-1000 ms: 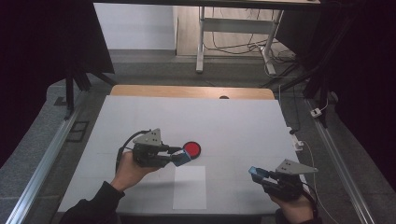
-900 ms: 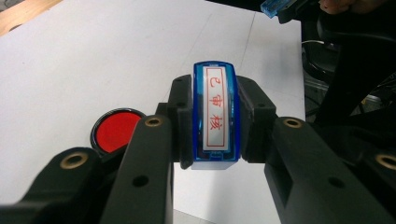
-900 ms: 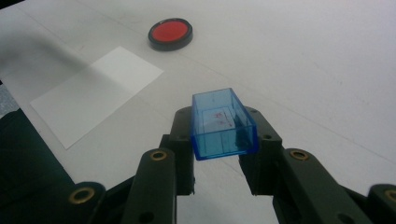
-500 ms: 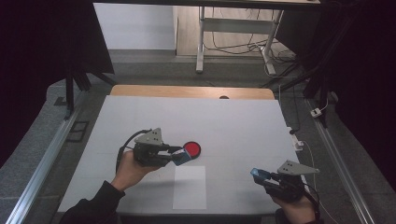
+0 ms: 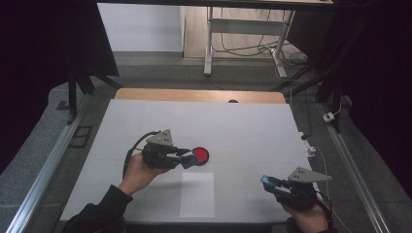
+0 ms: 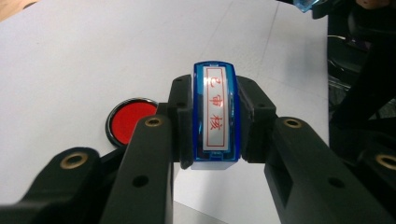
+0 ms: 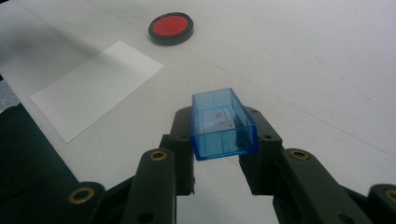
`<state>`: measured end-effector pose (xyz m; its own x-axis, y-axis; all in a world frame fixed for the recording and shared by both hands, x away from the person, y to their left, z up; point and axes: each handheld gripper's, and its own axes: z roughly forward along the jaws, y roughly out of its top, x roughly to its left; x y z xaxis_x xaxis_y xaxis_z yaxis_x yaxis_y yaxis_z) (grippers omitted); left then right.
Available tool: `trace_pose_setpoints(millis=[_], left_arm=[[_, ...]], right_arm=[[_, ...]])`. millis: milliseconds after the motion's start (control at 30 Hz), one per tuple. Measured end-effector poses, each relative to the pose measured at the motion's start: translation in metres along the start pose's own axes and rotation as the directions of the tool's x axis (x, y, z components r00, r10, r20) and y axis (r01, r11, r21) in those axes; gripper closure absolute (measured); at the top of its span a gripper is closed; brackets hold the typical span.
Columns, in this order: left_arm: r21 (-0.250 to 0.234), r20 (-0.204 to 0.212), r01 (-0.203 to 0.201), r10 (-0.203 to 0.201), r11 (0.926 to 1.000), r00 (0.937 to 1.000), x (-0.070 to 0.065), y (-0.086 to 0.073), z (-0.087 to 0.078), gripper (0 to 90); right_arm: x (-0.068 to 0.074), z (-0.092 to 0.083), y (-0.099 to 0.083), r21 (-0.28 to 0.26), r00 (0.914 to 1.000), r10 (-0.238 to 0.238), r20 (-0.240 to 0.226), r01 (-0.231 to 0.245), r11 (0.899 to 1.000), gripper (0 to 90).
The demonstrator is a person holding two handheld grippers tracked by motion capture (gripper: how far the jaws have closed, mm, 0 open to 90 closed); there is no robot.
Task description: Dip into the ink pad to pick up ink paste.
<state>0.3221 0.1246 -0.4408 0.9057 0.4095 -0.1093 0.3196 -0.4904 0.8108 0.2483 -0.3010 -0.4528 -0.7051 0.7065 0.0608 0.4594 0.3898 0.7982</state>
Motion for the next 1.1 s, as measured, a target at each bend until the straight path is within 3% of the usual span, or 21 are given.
trace_pose_setpoints(millis=[100,1100], left_arm=[[0.002,-0.008,0.019,-0.019,0.9998,0.9998,0.003,0.001,0.002,70.0],[0.075,-0.082,0.068,-0.061,0.9949,0.9948,0.034,0.016,0.039,70.0]], right_arm=[[0.000,0.000,0.000,-0.001,1.0000,0.000,-0.001,0.000,1.000,68.4],[0.000,0.000,0.000,0.001,1.0000,0.003,-0.003,-0.003,1.000,68.3]])
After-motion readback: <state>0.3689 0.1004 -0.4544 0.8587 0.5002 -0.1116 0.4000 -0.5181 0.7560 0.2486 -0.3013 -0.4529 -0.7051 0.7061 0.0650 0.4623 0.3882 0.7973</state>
